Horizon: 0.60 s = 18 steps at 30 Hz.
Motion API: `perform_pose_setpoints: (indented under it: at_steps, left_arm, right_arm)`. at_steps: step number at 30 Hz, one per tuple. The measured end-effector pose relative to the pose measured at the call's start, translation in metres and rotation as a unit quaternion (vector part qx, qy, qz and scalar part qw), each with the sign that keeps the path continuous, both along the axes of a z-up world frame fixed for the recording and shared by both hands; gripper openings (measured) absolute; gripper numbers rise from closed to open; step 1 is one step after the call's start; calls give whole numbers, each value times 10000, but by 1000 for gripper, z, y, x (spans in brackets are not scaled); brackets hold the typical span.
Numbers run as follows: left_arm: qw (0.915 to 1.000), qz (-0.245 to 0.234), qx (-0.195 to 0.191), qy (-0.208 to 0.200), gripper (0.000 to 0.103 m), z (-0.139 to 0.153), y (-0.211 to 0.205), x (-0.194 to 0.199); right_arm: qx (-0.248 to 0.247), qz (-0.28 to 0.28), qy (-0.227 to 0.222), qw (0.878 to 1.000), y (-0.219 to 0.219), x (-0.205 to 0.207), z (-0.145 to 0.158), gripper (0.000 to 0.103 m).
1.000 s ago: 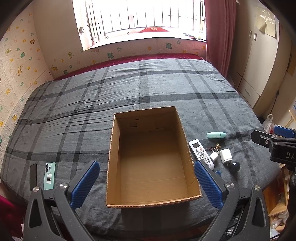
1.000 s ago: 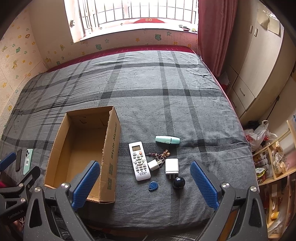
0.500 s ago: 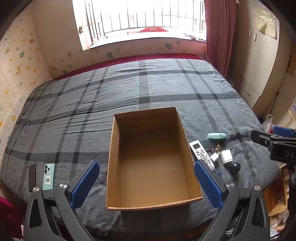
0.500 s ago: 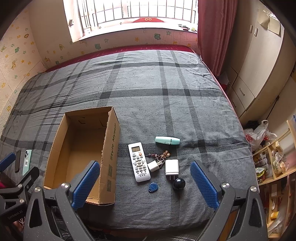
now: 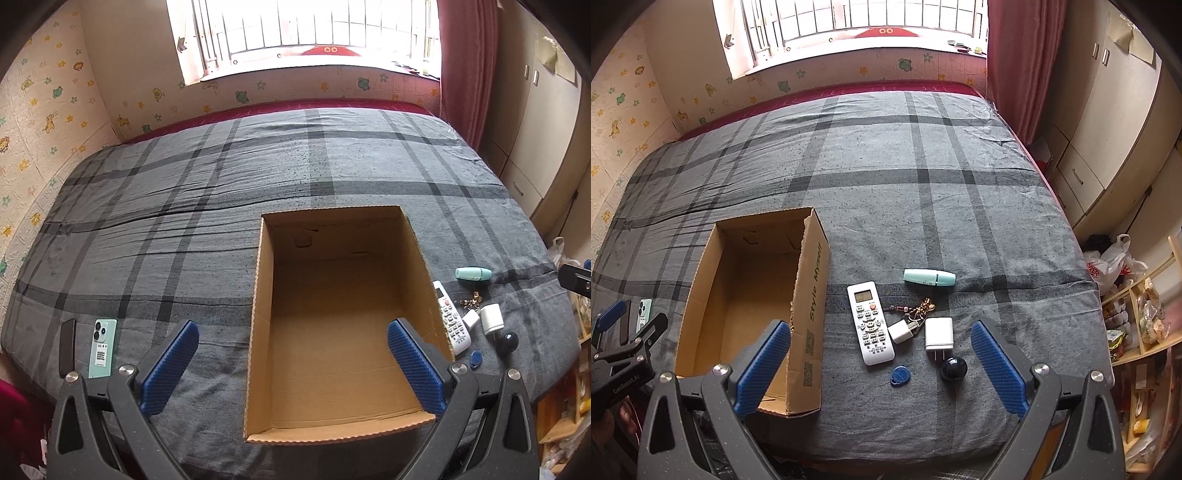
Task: Organize rigid objects
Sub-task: 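Clamp the box side wall with the left tool while the right tool approaches the objects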
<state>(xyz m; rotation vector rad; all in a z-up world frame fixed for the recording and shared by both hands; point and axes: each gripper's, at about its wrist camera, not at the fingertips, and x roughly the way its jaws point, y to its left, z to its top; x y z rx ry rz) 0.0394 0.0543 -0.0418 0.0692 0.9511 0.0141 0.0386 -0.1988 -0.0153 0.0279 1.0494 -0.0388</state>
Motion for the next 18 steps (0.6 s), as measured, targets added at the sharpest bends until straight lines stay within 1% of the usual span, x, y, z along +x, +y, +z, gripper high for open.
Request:
perform_pose_setpoints:
  at_steps: [6,11,14,18]
  left_arm:
    - [9995,214,-72,224,103,-39,29,18]
    - [9982,286,-322,409,103,-77,50,30]
    - [9982,264,-238,480,103,-96,55,33]
    - [9972,276,-265,641,103,-117,61,39]
  right_arm:
    - [-27,-33,106,9999,-4,5,-13,100]
    - [-51,-96,265,9996,-9,10,-28,100]
    - [-82,-114,326,9994,-11,11,-34,100]
    - [-109,-155,368,9991,-14,12,-39,100]
